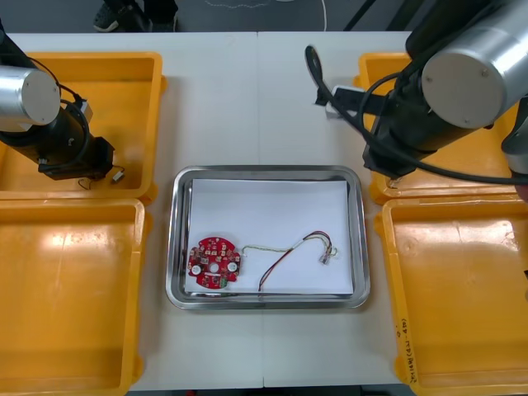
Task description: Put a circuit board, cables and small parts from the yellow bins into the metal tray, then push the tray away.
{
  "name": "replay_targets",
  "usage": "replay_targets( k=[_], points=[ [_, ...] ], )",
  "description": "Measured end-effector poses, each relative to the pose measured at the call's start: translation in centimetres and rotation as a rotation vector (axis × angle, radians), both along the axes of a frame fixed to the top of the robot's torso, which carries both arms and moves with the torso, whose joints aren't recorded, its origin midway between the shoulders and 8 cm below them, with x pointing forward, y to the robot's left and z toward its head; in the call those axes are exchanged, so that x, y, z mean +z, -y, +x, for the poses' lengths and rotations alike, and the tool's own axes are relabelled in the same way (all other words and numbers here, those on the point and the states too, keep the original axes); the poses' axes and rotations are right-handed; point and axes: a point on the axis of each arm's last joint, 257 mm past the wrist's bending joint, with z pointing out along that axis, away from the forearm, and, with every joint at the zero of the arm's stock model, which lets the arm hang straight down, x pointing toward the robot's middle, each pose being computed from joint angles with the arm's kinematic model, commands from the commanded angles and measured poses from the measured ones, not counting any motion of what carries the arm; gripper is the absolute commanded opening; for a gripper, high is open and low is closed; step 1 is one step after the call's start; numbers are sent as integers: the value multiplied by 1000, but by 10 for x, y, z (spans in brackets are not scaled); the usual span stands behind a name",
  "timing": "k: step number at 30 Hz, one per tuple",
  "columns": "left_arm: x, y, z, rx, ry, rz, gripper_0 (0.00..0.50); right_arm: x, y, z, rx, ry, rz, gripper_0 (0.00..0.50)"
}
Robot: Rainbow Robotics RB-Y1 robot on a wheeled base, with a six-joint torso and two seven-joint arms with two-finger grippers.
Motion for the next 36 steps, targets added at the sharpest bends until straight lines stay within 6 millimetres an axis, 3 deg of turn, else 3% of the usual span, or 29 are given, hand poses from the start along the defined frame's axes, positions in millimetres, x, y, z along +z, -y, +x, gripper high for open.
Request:
replay_targets(
  k=[15, 27, 36],
  points=[
    [4, -3, -9, 4, -32, 10, 0, 14, 80, 42, -387, -78, 190, 500],
    [66, -3, -20, 8, 18, -39, 0, 8, 127, 56, -808, -139, 347, 500],
    [93, 1, -35, -17, 24, -30, 0, -2, 145, 58, -1074, -176, 447, 500]
  ],
)
